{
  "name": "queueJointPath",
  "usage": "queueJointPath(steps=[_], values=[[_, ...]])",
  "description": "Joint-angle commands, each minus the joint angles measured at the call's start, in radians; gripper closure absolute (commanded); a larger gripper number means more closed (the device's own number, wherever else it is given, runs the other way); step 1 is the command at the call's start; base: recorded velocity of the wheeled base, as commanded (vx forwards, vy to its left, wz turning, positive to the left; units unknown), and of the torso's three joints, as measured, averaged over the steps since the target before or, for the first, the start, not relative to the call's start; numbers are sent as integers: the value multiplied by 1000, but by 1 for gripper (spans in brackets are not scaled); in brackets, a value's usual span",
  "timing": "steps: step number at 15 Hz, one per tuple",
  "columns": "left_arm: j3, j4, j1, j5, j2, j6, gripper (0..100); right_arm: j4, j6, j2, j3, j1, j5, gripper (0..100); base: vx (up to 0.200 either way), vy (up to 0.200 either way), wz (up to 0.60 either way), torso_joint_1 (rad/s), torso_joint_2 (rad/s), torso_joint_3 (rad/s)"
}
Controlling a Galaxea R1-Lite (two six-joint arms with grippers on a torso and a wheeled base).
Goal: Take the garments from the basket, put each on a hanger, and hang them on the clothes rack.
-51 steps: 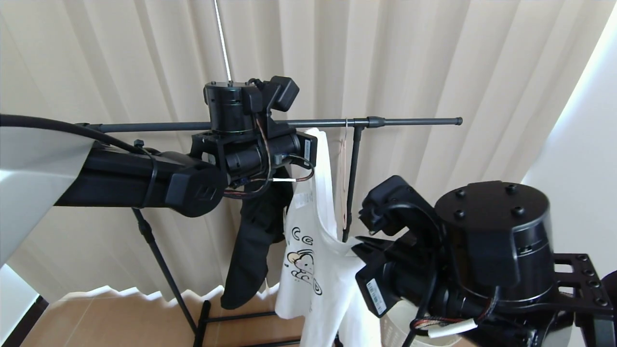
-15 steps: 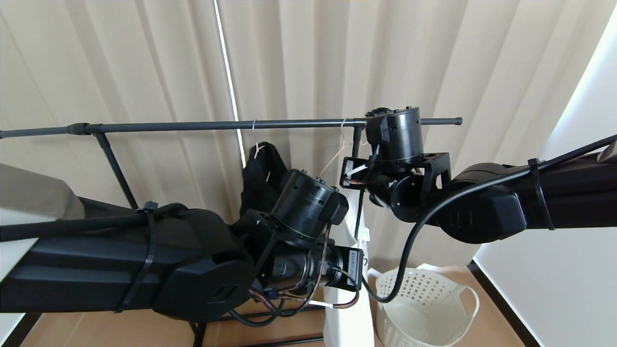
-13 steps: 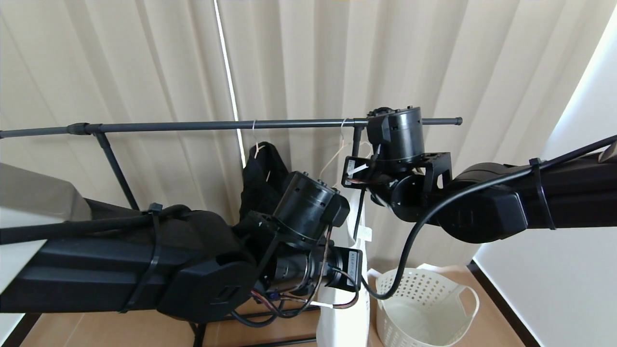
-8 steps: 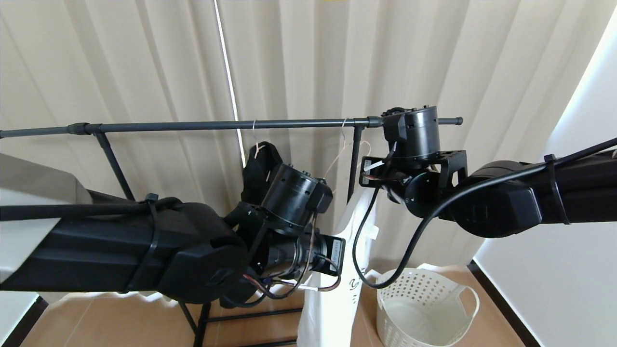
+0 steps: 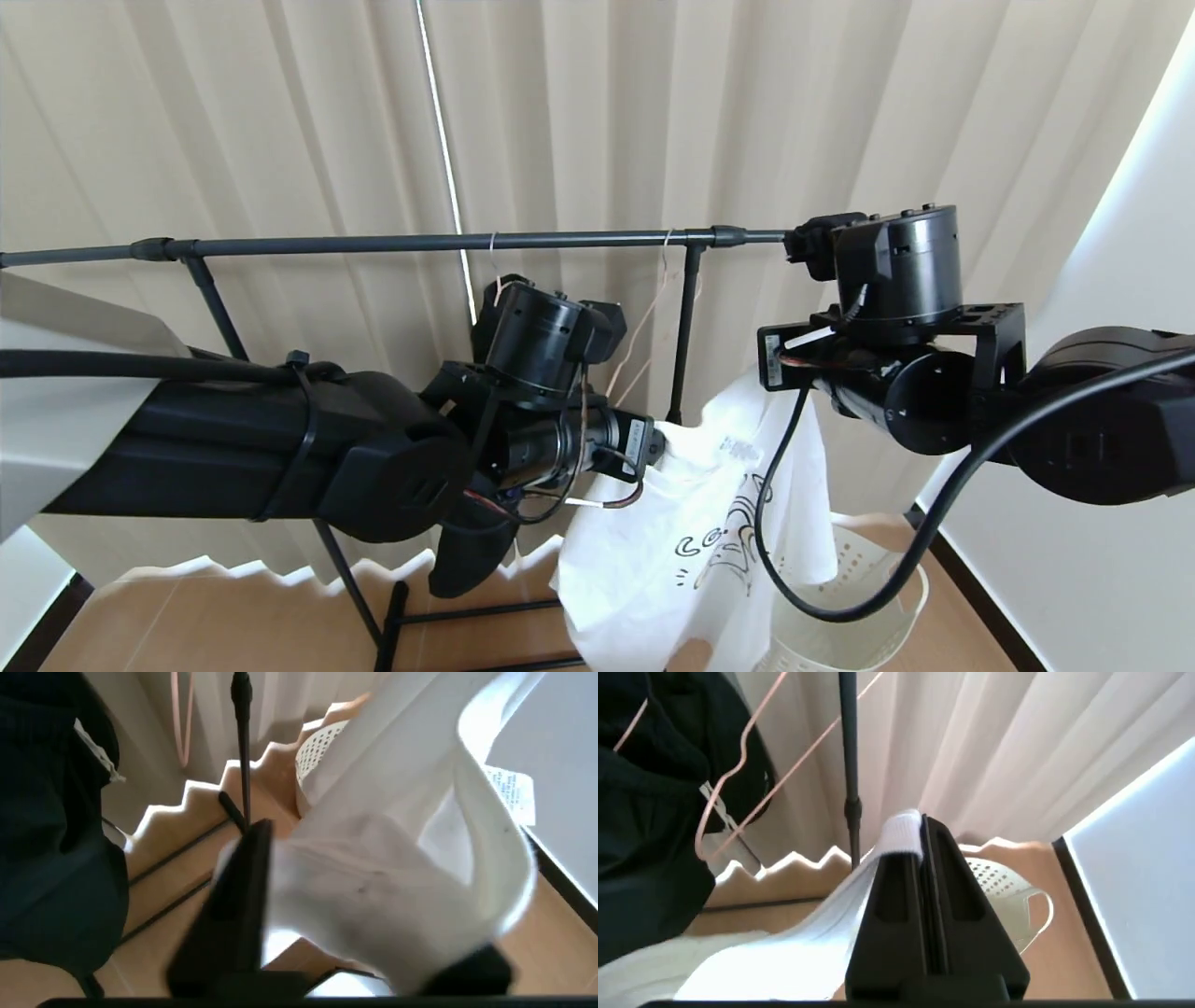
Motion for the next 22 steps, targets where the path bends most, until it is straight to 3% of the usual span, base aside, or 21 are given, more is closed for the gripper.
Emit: queueJointPath(steps=[1, 5, 6, 9, 13, 15, 17, 18, 20, 22], values=[[24, 0, 0, -1, -7, 1, 0, 0, -69, -61, 53, -34, 3, 100, 0, 0, 0, 0, 0, 0], [121, -3, 16, -33, -56, 82, 0, -1, -167, -72, 88, -118, 6, 100, 0, 0, 0, 0, 0, 0], [149, -2, 22, -83, -82, 98, 0, -1, -192, -69, 90, -144, 8, 100, 0, 0, 0, 0, 0, 0], [230, -3, 80, -364, -178, 128, 0, -4, -255, -75, 106, -207, 14, 100, 0, 0, 0, 0, 0, 0], [244, -124, 126, -392, -130, 130, 0, -78, -313, -87, 156, -210, 34, 100, 0, 0, 0, 0, 0, 0], [236, -218, 132, -336, -64, 150, 0, -93, -321, -81, 157, -210, 34, 100, 0, 0, 0, 0, 0, 0], [196, -221, 131, -246, -10, 217, 0, -93, -321, -79, 157, -210, 34, 100, 0, 0, 0, 0, 0, 0], [96, -221, 125, -128, 77, 246, 0, -93, -321, -75, 157, -210, 34, 100, 0, 0, 0, 0, 0, 0], [-60, -210, 116, 12, 184, 245, 0, -101, -321, -70, 157, -210, 34, 100, 0, 0, 0, 0, 0, 0], [-164, -146, 109, 21, 221, 234, 0, -101, -321, -65, 156, -210, 34, 100, 0, 0, 0, 0, 0, 0]])
